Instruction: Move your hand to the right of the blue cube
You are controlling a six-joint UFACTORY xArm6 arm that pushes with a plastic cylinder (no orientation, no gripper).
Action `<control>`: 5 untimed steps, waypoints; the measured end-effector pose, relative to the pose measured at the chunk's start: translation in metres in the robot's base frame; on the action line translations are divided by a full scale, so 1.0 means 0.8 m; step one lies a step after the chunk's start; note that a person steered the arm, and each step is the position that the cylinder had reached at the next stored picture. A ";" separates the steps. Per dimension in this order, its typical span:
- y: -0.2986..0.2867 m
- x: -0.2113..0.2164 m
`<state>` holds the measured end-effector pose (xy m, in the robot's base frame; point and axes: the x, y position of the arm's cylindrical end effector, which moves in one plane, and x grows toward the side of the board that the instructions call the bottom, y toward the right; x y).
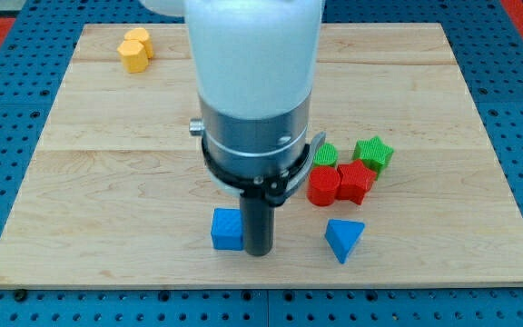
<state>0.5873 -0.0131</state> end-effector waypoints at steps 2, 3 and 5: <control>-0.045 0.026; -0.020 0.018; -0.021 -0.024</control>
<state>0.5678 -0.0299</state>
